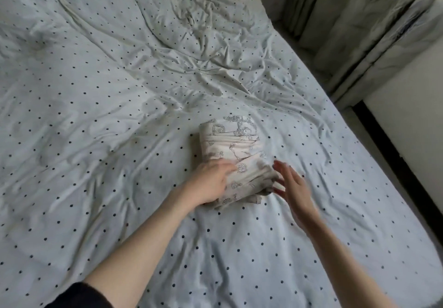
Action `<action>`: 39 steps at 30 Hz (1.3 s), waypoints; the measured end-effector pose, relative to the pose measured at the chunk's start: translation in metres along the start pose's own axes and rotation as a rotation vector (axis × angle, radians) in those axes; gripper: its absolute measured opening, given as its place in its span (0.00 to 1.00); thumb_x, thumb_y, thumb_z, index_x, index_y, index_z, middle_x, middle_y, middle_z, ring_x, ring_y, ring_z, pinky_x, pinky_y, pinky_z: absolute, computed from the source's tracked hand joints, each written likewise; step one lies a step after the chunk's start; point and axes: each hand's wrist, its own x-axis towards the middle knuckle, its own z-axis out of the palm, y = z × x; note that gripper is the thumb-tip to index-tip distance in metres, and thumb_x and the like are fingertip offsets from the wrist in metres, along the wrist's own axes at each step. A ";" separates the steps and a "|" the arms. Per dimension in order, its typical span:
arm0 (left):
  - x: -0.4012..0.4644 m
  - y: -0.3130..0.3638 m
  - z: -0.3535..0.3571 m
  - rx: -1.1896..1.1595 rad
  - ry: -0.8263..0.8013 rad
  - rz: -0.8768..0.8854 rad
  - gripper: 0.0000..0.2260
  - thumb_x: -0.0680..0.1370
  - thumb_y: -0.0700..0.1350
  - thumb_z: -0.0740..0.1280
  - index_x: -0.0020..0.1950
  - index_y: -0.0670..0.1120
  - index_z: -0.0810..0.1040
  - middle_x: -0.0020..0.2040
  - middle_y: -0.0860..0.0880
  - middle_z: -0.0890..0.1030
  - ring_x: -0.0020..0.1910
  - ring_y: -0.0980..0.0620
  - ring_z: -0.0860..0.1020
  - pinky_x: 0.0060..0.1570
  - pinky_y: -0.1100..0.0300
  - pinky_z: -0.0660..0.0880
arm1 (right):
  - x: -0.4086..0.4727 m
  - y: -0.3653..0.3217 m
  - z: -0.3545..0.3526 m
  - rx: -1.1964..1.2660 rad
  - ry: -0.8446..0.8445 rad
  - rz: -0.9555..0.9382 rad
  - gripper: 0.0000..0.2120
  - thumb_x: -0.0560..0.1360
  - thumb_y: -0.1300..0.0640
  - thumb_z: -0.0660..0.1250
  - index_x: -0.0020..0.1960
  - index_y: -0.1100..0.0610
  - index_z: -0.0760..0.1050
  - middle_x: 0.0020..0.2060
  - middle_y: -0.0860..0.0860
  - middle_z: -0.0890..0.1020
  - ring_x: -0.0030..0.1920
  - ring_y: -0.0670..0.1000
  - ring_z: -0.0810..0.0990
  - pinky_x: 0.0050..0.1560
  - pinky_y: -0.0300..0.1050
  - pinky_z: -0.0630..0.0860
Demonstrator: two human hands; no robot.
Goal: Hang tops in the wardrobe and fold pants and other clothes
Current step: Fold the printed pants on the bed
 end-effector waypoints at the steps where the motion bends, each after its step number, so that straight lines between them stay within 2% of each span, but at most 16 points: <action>1: -0.004 -0.006 0.005 0.061 0.026 0.072 0.25 0.75 0.29 0.55 0.70 0.45 0.70 0.73 0.50 0.66 0.72 0.52 0.63 0.72 0.60 0.56 | -0.001 0.002 0.004 -0.168 0.031 -0.083 0.11 0.81 0.52 0.57 0.58 0.51 0.75 0.60 0.50 0.77 0.58 0.46 0.77 0.57 0.43 0.73; 3: -0.011 -0.024 0.008 0.224 0.068 0.130 0.35 0.70 0.25 0.54 0.75 0.48 0.61 0.77 0.52 0.56 0.76 0.52 0.50 0.74 0.60 0.43 | -0.002 0.003 0.020 -0.518 0.111 -0.309 0.14 0.79 0.56 0.62 0.63 0.58 0.74 0.64 0.54 0.74 0.65 0.53 0.72 0.64 0.48 0.69; 6: -0.015 -0.052 -0.001 0.471 0.012 0.095 0.46 0.68 0.24 0.55 0.73 0.58 0.35 0.74 0.54 0.33 0.72 0.51 0.29 0.66 0.57 0.25 | -0.011 0.005 0.058 -0.917 0.196 -0.577 0.18 0.73 0.57 0.70 0.61 0.63 0.76 0.62 0.59 0.77 0.64 0.59 0.74 0.68 0.60 0.65; 10: 0.022 -0.066 -0.016 0.726 0.014 0.259 0.46 0.71 0.29 0.57 0.68 0.58 0.26 0.70 0.52 0.26 0.69 0.44 0.26 0.67 0.49 0.25 | -0.024 0.015 0.102 -1.094 0.201 -0.476 0.36 0.67 0.42 0.73 0.65 0.66 0.73 0.65 0.60 0.75 0.66 0.60 0.73 0.66 0.64 0.65; 12: 0.054 -0.063 -0.017 0.803 0.036 0.364 0.44 0.74 0.31 0.58 0.68 0.57 0.25 0.70 0.50 0.26 0.69 0.46 0.26 0.68 0.47 0.28 | -0.016 0.024 0.107 -1.135 0.168 -0.368 0.46 0.67 0.35 0.68 0.72 0.66 0.62 0.72 0.61 0.64 0.72 0.61 0.62 0.72 0.60 0.54; 14: 0.072 -0.059 -0.013 0.822 0.001 0.409 0.42 0.75 0.31 0.56 0.72 0.57 0.30 0.74 0.50 0.32 0.73 0.48 0.32 0.70 0.49 0.31 | -0.004 0.033 0.104 -1.158 0.135 -0.255 0.50 0.70 0.32 0.61 0.76 0.64 0.48 0.76 0.60 0.49 0.76 0.59 0.48 0.74 0.56 0.40; 17: 0.069 -0.060 -0.003 0.869 -0.054 0.386 0.33 0.75 0.33 0.52 0.77 0.51 0.47 0.78 0.45 0.47 0.77 0.47 0.45 0.73 0.49 0.37 | 0.004 0.042 0.102 -1.179 0.156 -0.204 0.49 0.72 0.34 0.59 0.76 0.64 0.42 0.76 0.60 0.45 0.76 0.61 0.44 0.73 0.58 0.38; 19: 0.058 -0.058 0.002 0.827 0.071 0.445 0.29 0.73 0.34 0.47 0.73 0.45 0.65 0.73 0.41 0.65 0.73 0.44 0.63 0.72 0.48 0.56 | 0.004 0.043 0.106 -1.166 0.164 -0.214 0.46 0.74 0.39 0.60 0.76 0.65 0.42 0.76 0.61 0.45 0.76 0.61 0.43 0.71 0.58 0.33; 21: 0.047 -0.050 0.002 0.772 0.188 0.485 0.25 0.70 0.35 0.50 0.58 0.42 0.81 0.58 0.39 0.80 0.58 0.43 0.79 0.55 0.50 0.77 | 0.004 0.047 0.110 -1.148 0.172 -0.236 0.43 0.75 0.45 0.61 0.76 0.65 0.41 0.76 0.60 0.45 0.76 0.60 0.41 0.69 0.57 0.29; 22: 0.042 -0.047 0.001 0.767 0.234 0.500 0.21 0.69 0.35 0.54 0.53 0.41 0.83 0.52 0.40 0.82 0.52 0.43 0.82 0.48 0.51 0.80 | 0.003 0.048 0.110 -1.144 0.170 -0.255 0.42 0.75 0.47 0.62 0.76 0.64 0.42 0.76 0.59 0.46 0.76 0.58 0.42 0.70 0.56 0.30; 23: 0.035 -0.043 -0.001 0.774 0.241 0.505 0.17 0.66 0.35 0.61 0.51 0.41 0.83 0.51 0.39 0.83 0.50 0.43 0.82 0.46 0.51 0.80 | 0.001 0.046 0.106 -1.138 0.166 -0.285 0.41 0.75 0.48 0.63 0.76 0.63 0.45 0.76 0.58 0.49 0.76 0.57 0.45 0.72 0.56 0.33; 25: 0.020 -0.036 -0.006 0.770 0.233 0.496 0.20 0.57 0.32 0.70 0.48 0.38 0.83 0.52 0.38 0.82 0.53 0.41 0.81 0.48 0.49 0.80 | -0.005 0.039 0.088 -1.133 0.141 -0.416 0.36 0.70 0.53 0.69 0.72 0.64 0.61 0.72 0.59 0.65 0.73 0.57 0.61 0.73 0.58 0.51; 27: 0.003 -0.030 -0.007 0.750 0.231 0.491 0.21 0.54 0.31 0.72 0.47 0.36 0.83 0.54 0.37 0.81 0.55 0.40 0.80 0.50 0.46 0.79 | -0.012 0.034 0.068 -1.103 0.123 -0.562 0.26 0.62 0.58 0.74 0.59 0.64 0.75 0.58 0.58 0.79 0.60 0.58 0.77 0.64 0.56 0.69; 28: -0.007 -0.025 -0.009 0.727 0.245 0.499 0.20 0.54 0.30 0.72 0.46 0.35 0.82 0.54 0.37 0.81 0.55 0.39 0.80 0.50 0.45 0.79 | -0.018 0.030 0.059 -1.086 0.120 -0.599 0.22 0.61 0.60 0.74 0.53 0.64 0.78 0.51 0.57 0.82 0.55 0.58 0.80 0.61 0.54 0.73; 33: -0.044 0.010 -0.018 0.574 0.327 0.491 0.20 0.57 0.24 0.69 0.47 0.34 0.81 0.53 0.36 0.81 0.53 0.38 0.80 0.49 0.43 0.79 | -0.065 0.004 0.039 -1.138 0.187 -0.637 0.14 0.64 0.61 0.72 0.49 0.63 0.78 0.47 0.56 0.82 0.52 0.57 0.81 0.61 0.51 0.73; 39: -0.084 0.065 -0.011 0.507 0.361 0.626 0.18 0.64 0.23 0.66 0.52 0.33 0.80 0.55 0.35 0.80 0.55 0.37 0.79 0.51 0.40 0.77 | -0.145 0.000 0.006 -1.186 0.434 -0.611 0.10 0.65 0.62 0.70 0.47 0.61 0.78 0.46 0.55 0.83 0.51 0.57 0.81 0.59 0.51 0.74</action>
